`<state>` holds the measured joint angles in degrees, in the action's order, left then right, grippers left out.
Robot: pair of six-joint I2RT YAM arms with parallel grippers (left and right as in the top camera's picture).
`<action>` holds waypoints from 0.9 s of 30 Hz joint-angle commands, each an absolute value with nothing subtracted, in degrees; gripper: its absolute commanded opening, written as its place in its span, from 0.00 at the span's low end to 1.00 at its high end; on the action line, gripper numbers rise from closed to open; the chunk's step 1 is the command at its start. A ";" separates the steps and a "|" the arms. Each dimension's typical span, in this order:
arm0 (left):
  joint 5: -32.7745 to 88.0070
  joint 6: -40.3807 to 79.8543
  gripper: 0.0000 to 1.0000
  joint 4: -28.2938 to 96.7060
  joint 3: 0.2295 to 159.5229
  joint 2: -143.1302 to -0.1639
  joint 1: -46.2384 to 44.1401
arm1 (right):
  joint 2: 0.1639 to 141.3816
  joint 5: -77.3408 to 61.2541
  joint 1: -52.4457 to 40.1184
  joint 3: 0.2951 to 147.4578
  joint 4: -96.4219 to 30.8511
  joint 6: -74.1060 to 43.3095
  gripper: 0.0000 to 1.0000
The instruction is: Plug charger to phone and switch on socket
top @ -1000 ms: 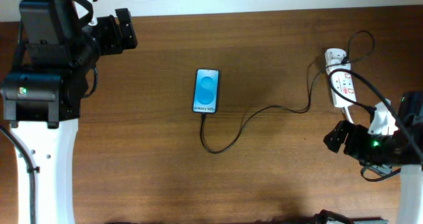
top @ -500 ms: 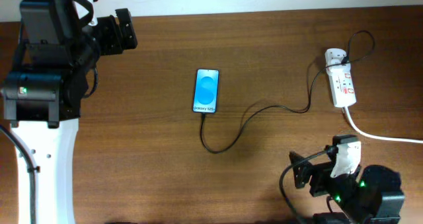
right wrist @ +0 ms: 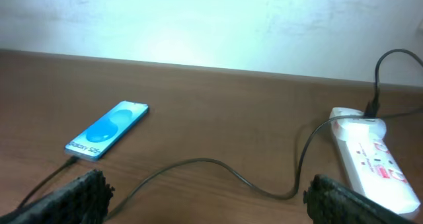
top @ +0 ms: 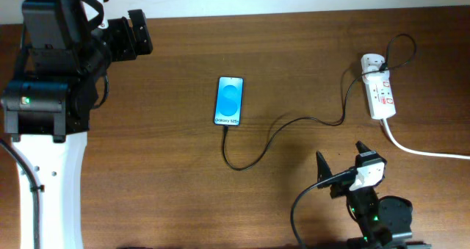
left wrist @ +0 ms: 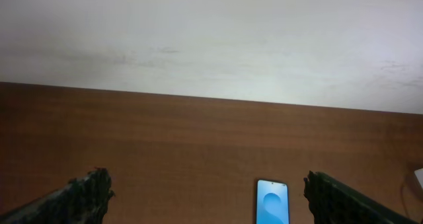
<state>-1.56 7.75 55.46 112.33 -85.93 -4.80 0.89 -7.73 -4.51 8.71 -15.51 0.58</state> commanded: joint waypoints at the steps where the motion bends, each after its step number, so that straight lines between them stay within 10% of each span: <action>1: -1.93 7.44 0.99 55.42 112.33 -85.54 -4.60 | 0.19 -6.59 -4.86 2.13 -6.15 4.05 0.98; 27: -1.93 7.44 0.99 56.29 112.33 -85.54 -4.60 | 0.19 -1.67 -1.37 0.32 -4.47 1.23 0.98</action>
